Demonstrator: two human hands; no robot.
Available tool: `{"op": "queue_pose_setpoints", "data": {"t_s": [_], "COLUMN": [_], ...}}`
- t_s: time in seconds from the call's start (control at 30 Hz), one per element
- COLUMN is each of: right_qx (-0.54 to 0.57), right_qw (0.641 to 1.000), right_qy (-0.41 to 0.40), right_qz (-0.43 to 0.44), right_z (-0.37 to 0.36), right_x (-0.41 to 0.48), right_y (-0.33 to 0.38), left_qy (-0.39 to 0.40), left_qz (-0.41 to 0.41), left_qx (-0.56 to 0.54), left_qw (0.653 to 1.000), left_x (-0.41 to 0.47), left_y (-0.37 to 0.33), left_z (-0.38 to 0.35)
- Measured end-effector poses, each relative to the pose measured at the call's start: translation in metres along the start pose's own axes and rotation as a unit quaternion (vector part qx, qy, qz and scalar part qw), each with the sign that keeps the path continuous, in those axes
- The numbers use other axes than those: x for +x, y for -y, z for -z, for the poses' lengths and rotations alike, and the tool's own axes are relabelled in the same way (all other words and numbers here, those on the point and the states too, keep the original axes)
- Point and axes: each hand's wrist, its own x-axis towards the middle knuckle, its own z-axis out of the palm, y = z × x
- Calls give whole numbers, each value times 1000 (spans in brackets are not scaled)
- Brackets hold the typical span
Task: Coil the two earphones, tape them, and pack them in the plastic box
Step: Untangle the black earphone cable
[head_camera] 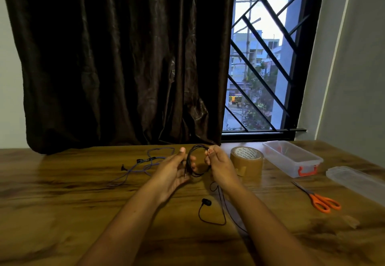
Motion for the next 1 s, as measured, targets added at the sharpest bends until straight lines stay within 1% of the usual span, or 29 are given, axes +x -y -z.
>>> {"op": "queue_pose_setpoints", "data": {"t_s": [0.1, 0.2, 0.3, 0.37, 0.43, 0.5, 0.6, 0.67, 0.73, 0.8, 0.9, 1.0], "right_qx": [-64, -123, -165, -206, -226, -222, -188, -171, -163, -164, -196, -268], "right_qw": [997, 988, 977, 967, 961, 962, 968, 971, 973, 974, 970, 950], "right_qy": [4, 53, 85, 79, 71, 69, 64, 62, 52, 44, 62, 104], "right_qz": [38, 77, 106, 129, 146, 146, 153, 159, 158, 148, 129, 120], "right_z": [2, -2, -6, -5, -5, -4, -4, -5, -7, -9, -12, -12], "right_x": [2, -4, -6, -5, -4, -3, -3, -4, -6, -7, -8, -10], "right_y": [-3, -1, 2, 1, -3, -6, -5, -4, -4, -6, -9, -12], "left_qy": [2, 17, 8, 9, 23, 43, 90, 124, 134, 122, 97, 70], "left_qz": [-26, -73, -116, -116, -98, -59, 31, 67, 43, -14, -74, -80], "left_qx": [61, 113, 159, 208, 227, 197, 57, -43, -121, -162, -155, -149], "left_qw": [998, 991, 980, 971, 969, 978, 994, 989, 983, 979, 980, 983], "left_x": [1, 0, 2, 3, 1, -2, -3, -2, -1, -1, -1, 0], "left_y": [1, 1, 2, 3, 3, -1, -5, -6, -8, -12, -14, -9], "left_z": [3, 2, 2, 3, 3, 4, 9, 12, 11, 8, 7, 10]}}
